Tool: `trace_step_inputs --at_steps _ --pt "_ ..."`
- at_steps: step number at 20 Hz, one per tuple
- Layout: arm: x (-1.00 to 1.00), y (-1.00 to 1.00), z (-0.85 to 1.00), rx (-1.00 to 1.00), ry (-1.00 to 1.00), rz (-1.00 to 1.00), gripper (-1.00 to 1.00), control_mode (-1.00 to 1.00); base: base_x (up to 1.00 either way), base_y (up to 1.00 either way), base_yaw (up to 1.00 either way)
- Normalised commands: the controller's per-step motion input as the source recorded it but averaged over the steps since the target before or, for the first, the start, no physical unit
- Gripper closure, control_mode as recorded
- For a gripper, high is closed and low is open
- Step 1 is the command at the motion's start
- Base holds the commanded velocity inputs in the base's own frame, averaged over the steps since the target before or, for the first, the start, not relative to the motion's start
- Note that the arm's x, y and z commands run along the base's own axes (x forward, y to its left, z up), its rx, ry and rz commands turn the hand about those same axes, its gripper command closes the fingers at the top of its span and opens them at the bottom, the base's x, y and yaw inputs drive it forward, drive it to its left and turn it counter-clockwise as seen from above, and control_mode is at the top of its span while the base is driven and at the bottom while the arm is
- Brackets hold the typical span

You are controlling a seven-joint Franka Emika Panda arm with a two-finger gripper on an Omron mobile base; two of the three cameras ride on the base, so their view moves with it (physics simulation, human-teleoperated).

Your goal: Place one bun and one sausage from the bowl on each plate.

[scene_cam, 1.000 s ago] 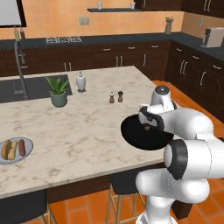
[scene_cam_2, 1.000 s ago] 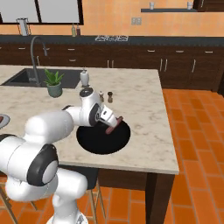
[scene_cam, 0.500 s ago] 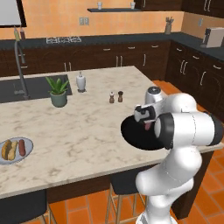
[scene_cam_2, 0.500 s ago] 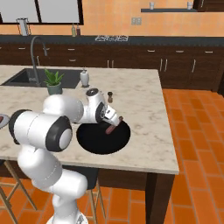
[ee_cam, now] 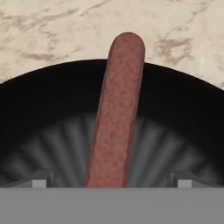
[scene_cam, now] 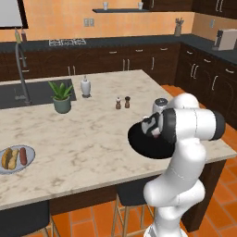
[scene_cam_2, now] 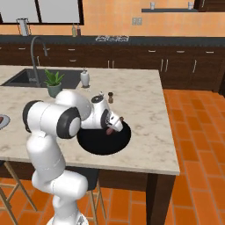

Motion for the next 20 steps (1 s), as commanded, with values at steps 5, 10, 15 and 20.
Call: trace_step_inputs --at_steps 5,10,15,20 --pt "0.17 0.00 -0.36 0.00 0.00 0.00 -1.00 -1.00 0.00 0.00 0.00" --pt "0.22 0.00 -0.24 0.00 0.00 0.00 -1.00 -1.00 0.00 0.00 0.00" --pt "0.13 0.00 -0.12 0.00 0.00 0.00 1.00 -1.00 0.00 0.00 0.00" --pt "0.00 0.00 0.00 0.00 0.00 0.00 1.00 -1.00 0.00 0.00 0.00"
